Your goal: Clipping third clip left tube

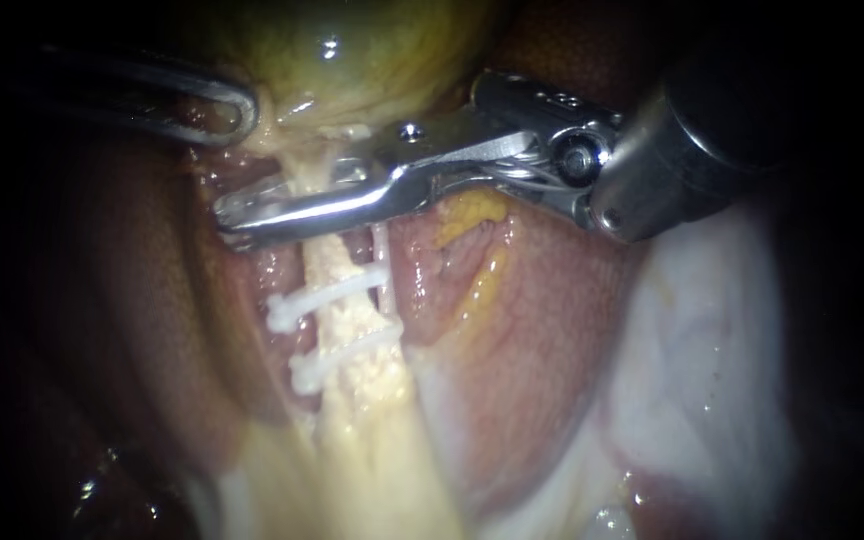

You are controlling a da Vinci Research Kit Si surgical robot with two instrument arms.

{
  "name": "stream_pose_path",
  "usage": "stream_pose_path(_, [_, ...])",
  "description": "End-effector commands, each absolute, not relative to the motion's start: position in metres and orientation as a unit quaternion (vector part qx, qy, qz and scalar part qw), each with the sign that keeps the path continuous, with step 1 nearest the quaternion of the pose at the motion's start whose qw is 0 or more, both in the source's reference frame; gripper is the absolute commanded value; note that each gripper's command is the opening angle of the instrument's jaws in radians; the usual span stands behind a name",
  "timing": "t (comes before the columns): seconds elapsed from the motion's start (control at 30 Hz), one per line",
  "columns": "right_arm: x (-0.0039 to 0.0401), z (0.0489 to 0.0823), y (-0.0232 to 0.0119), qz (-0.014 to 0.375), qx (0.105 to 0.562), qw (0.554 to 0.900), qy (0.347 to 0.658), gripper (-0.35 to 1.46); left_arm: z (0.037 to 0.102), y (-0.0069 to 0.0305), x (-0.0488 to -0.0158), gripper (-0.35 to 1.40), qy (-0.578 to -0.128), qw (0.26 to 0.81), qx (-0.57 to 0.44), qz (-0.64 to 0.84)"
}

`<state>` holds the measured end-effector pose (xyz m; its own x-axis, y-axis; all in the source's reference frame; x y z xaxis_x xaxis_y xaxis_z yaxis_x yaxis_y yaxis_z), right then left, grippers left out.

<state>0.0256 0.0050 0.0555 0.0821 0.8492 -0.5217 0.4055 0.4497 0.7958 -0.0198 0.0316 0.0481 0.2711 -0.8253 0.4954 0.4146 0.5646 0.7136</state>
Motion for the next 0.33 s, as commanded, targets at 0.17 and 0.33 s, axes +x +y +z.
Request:
stream_pose_path(0.17, [0.0257,0.0559,0.0047,0.197,0.485,0.554,0.647,-0.35,0.0481,0.0315,-0.0198,-0.35,-0.447,0.763,0.23,-0.406])
stream_pose_path(0.33, [0.0257,0.056,0.0047,0.2,0.486,0.554,0.646,-0.35,0.0481,0.0315,-0.0198,-0.35,-0.447,0.763,0.23,-0.406])
